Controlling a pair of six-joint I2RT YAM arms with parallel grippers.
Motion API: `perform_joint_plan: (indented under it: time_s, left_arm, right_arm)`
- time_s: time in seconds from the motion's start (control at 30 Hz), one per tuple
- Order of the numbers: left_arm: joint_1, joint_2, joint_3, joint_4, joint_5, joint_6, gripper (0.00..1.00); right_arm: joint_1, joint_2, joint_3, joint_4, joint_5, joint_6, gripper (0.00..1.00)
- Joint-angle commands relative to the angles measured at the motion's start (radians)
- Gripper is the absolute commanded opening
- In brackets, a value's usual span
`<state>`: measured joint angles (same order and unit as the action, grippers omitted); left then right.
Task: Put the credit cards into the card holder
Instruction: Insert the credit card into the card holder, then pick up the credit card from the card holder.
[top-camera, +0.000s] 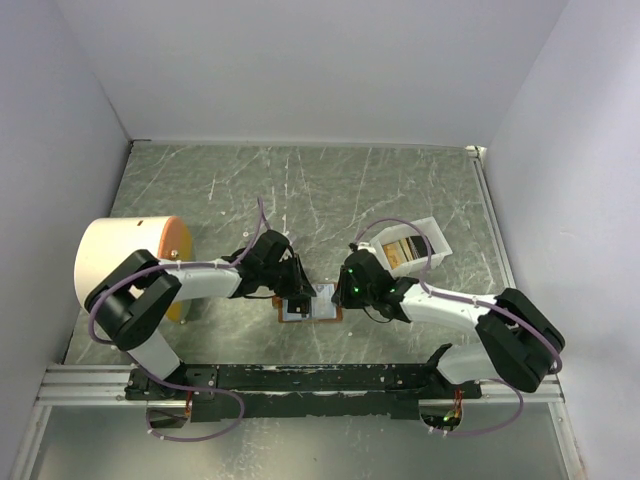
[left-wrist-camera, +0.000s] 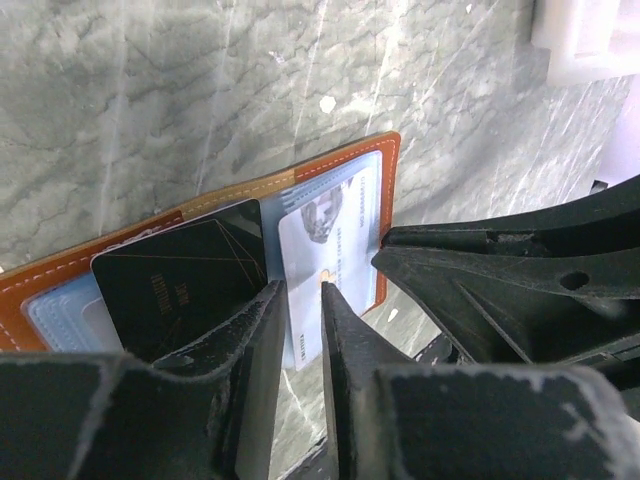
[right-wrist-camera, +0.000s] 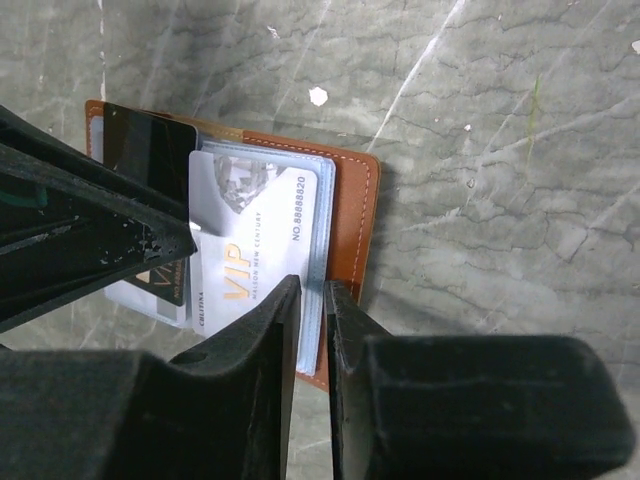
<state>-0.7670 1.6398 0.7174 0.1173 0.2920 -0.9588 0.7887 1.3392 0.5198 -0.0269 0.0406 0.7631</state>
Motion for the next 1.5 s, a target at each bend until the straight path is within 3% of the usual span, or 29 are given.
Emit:
perform_joint_plan:
  time_s: [0.0, 0.37, 0.67, 0.83, 0.97, 1.47]
  left_arm:
    - [-0.008, -0.044, 0.038, -0.050, -0.047, 0.003, 0.32]
    - [-0.001, -0.151, 0.058, -0.151, -0.101, 0.030, 0.31]
    - [0.074, -0.245, -0.041, -0.202, -0.122, 0.063, 0.14]
    - [0.092, -0.224, -0.097, -0.141, -0.073, 0.067, 0.07]
    - [0.101, -0.198, -0.133, -0.061, -0.021, 0.062, 0.07]
    - [0.102, -0.159, -0.152, -0.042, -0.026, 0.069, 0.07]
  right_arm:
    - [0.006, -0.054, 0.020, -0.043, 0.027, 0.008, 0.17]
    - [0.006, -0.125, 0.040, -0.055, 0.021, 0.027, 0.21]
    - [0.005, -0.086, 0.015, 0.169, -0.113, 0.108, 0.41]
    - [0.005, 0.015, 0.016, 0.266, -0.159, 0.142, 0.41]
    - [0.006, 0.097, 0.042, 0.295, -0.178, 0.141, 0.41]
    - [0.005, 0.242, 0.026, 0.457, -0.244, 0.182, 0.37]
